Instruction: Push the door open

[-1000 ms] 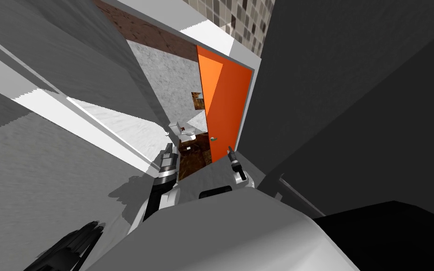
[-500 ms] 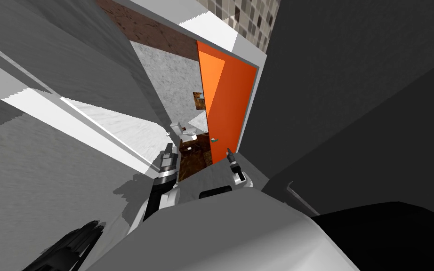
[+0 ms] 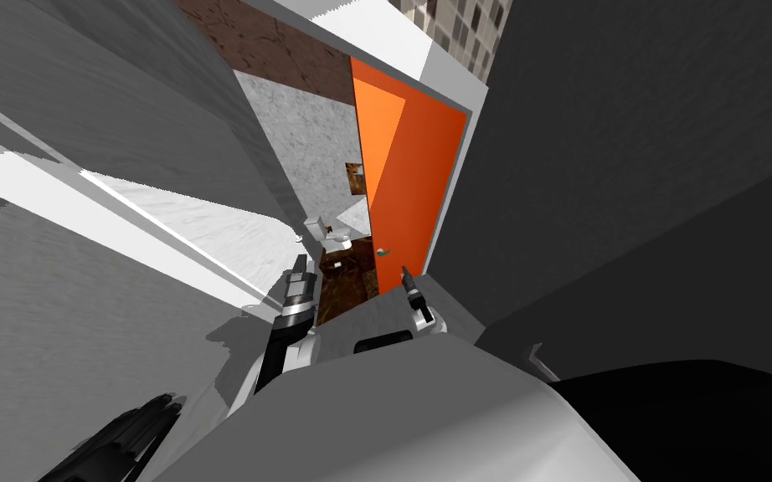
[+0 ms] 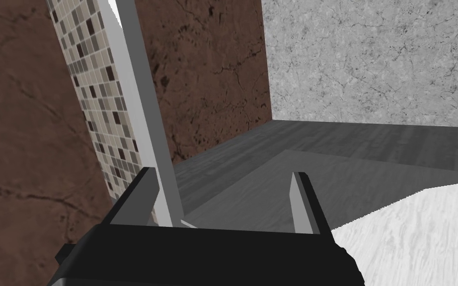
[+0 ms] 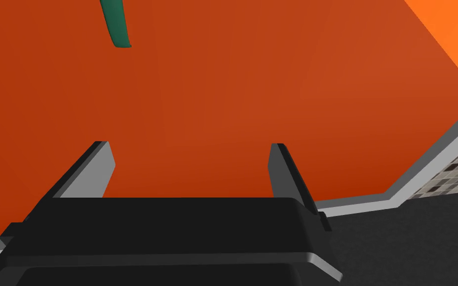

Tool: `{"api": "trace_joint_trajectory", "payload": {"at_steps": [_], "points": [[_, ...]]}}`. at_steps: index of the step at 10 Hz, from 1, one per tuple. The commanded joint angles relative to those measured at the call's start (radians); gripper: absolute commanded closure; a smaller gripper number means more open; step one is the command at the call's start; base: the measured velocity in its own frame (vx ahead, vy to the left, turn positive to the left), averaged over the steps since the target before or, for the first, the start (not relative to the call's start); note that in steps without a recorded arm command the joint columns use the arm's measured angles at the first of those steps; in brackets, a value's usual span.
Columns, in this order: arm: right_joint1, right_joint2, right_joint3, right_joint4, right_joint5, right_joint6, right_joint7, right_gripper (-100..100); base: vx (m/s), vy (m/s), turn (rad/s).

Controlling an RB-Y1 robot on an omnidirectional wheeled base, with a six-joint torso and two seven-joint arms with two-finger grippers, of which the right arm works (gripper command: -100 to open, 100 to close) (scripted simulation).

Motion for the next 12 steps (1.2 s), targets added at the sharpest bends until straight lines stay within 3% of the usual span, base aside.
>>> {"api": "trace_joint_trajectory", "payload": {"at_steps": [1,12], "points": [[-0.011,0.003,0.003,0.038,0.003,-0.01,-0.001,-100,0.087,-0.02,0.05],[-0.099,0.044,0.021,0.292,0.025,-0.063,-0.004,-100,0.108,-0.037,0.053]]}}
